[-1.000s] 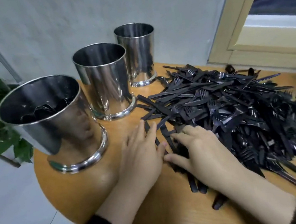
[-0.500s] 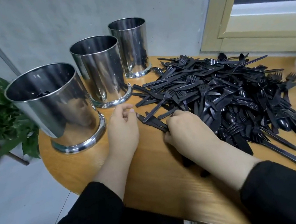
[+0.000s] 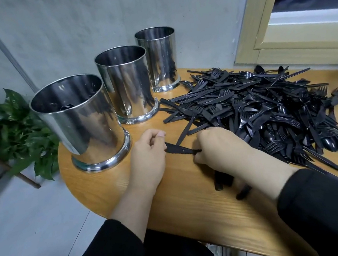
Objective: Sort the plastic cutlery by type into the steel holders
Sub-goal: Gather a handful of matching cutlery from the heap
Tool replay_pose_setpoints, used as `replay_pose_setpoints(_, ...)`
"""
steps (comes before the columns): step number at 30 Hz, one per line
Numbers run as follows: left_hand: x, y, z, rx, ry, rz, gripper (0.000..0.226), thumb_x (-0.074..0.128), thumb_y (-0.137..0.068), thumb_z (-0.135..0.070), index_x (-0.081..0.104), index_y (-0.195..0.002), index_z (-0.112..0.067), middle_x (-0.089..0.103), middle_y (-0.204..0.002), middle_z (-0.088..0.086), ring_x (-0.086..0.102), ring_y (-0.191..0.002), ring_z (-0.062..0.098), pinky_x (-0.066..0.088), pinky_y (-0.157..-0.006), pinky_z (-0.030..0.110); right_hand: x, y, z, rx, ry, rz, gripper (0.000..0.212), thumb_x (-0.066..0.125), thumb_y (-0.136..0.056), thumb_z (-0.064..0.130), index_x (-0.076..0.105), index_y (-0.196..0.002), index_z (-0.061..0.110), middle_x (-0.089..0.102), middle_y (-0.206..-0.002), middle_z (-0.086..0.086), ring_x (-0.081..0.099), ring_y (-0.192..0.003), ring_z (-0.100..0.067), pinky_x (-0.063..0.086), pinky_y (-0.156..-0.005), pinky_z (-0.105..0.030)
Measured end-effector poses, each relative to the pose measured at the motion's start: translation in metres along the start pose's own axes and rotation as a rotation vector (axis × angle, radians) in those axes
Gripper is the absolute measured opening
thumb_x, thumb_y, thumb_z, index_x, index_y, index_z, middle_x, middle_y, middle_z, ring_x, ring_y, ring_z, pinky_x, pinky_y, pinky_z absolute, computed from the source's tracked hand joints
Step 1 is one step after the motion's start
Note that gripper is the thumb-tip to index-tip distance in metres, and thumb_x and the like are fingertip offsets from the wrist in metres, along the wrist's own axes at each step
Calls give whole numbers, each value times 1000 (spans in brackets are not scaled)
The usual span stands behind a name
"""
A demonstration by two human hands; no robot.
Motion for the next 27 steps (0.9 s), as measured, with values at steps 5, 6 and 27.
replay_pose_setpoints(5, 0, 0, 0, -20, 16, -17, 21, 49, -105, -27, 69, -99, -28, 66, -79, -5, 59, -70, 8, 48, -66, 27, -4, -3, 3, 27, 7, 86, 29, 67, -88, 33, 46, -74, 18, 52, -76, 1, 57, -80, -26, 49, -68, -34)
replay_pose_setpoints(6, 0, 1, 0, -18, 16, -19, 21, 49, -105, -27, 69, -99, -27, 66, -79, -4, 60, -72, 10, 49, -67, 27, -5, -3, 5, 34, 14, 92, 30, 67, -88, 34, 45, -74, 19, 52, -76, 1, 58, -80, -26, 50, -69, -35)
replay_pose_setpoints(27, 4, 17, -3, 120, 56, 28, 55, 50, -105, -45, 72, -69, -9, 65, -60, 5, 57, -54, 11, 49, -60, 29, 1, 30, -7, -4, -381, -385, 11, 63, -95, 21, 70, -99, 14, 64, -94, 1, 55, -91, -17, 41, -78, -27)
Point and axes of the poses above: each hand's wrist, its own y-axis away from the middle knuckle, its own x-axis out of the palm, z = x × y, the point moved 1 cm from there along -y, towards the middle knuckle
